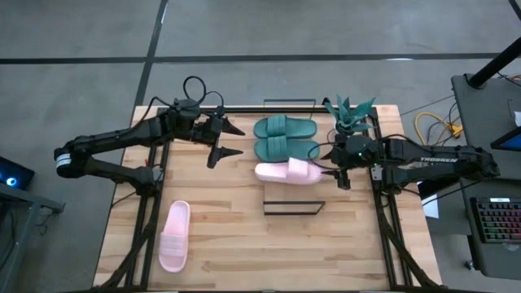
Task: Pick and place slides into the shelf
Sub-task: Put the top pink slide on the shelf
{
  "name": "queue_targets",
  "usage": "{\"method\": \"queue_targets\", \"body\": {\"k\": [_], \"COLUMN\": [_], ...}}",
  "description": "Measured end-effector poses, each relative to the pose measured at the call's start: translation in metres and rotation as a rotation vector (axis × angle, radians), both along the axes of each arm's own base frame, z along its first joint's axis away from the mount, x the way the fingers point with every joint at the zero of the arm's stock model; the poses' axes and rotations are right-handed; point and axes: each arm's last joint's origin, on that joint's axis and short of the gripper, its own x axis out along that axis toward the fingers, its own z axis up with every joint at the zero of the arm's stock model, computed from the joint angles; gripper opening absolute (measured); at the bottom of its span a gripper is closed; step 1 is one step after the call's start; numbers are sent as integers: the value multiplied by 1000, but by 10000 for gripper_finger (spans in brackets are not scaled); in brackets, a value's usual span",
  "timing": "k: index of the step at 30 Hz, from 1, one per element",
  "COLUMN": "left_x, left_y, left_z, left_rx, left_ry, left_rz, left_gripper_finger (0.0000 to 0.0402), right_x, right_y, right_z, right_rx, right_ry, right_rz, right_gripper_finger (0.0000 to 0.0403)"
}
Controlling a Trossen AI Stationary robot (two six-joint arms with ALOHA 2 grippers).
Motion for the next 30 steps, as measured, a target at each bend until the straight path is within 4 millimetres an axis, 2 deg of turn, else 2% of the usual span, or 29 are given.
{"method": "queue_targets", "body": {"k": [8,12,21,30], "left_x": [0,0,0,0], "left_y": [0,0,0,0], "left_z": [-3,-4,-4,-4], "left_rx": [-7,-8,-8,-8], "left_ry": [10,11,11,11], "left_rz": [1,1,1,1], "left_gripper_finger": [274,274,274,274], "right_x": [-3,1,15,38], "right_y": [-2,-2,-4,-1], "right_z": [22,23,-8,-35], "right_rx": [-34,-63,-168,-142], "right_ry": [9,-11,150,227], "right_rz": [-64,-32,103,195], "right_gripper_finger": [231,229,228,227]}}
